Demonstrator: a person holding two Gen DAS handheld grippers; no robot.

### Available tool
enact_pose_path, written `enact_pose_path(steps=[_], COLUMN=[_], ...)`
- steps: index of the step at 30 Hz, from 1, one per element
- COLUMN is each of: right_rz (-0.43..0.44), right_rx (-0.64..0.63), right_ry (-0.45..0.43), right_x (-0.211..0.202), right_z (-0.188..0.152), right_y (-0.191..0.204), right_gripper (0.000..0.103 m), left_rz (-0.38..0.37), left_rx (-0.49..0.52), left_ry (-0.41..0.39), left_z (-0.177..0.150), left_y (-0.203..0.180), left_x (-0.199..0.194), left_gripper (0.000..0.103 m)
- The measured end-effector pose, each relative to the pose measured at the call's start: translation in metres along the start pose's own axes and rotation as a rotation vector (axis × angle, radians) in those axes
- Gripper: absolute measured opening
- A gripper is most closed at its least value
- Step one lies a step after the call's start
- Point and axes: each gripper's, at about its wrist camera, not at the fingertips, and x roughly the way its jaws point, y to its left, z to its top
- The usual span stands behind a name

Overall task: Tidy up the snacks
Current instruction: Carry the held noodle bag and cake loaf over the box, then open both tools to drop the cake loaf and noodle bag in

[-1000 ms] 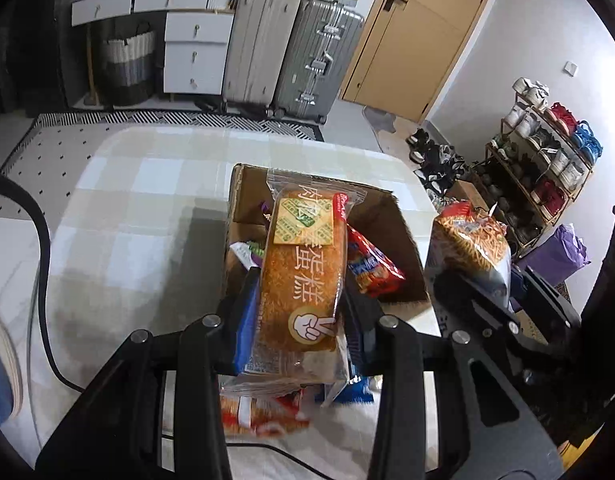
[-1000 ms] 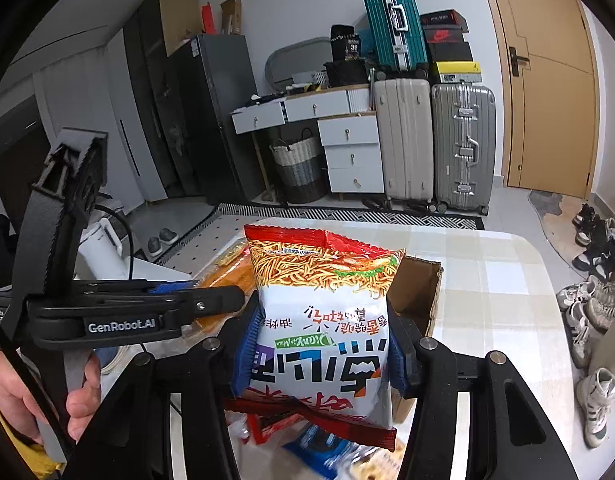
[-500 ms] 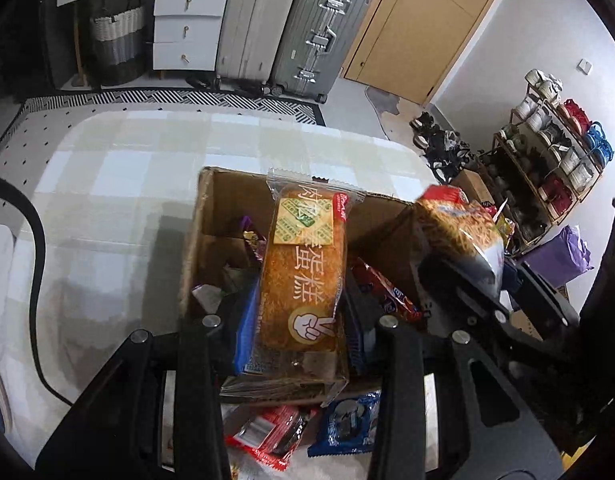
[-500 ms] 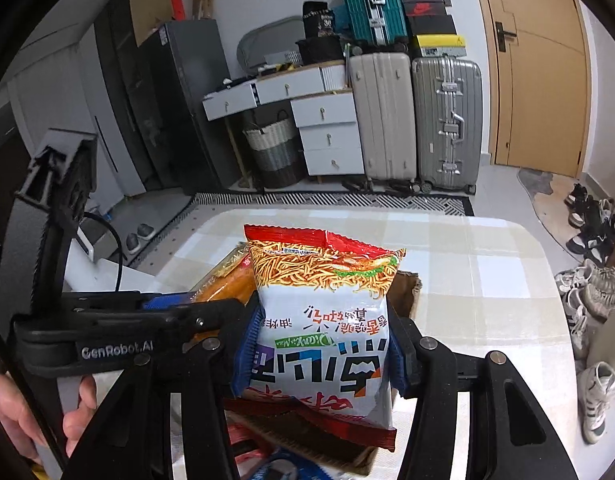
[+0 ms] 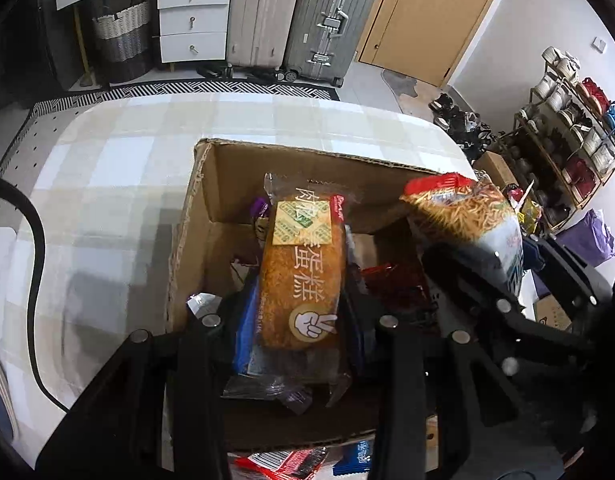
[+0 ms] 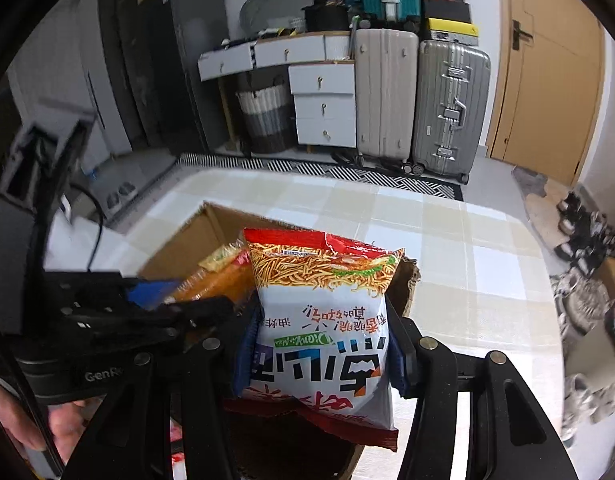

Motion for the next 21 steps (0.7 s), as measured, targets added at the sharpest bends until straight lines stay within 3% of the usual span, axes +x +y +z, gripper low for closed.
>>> enact_pose_path(steps=[12, 21], right_rz=[0.067, 0.060], right_rx=[0.012, 0.000], right_ry=[0.055, 0.081], right_x=[0.011, 0.011], right_z=[0.000, 0.002], right_y=[-0.006, -0.003], right_gripper=[0.053, 0.053], left_rz=[-0.043, -0.051], left_rx=[0.013, 0.003], left_ry=[0.032, 0.026], left_z=[-0.008, -0.005], left_y=[0.009, 0.009], left_x=[-0.006, -0.017], left_gripper=[0.034, 0.035])
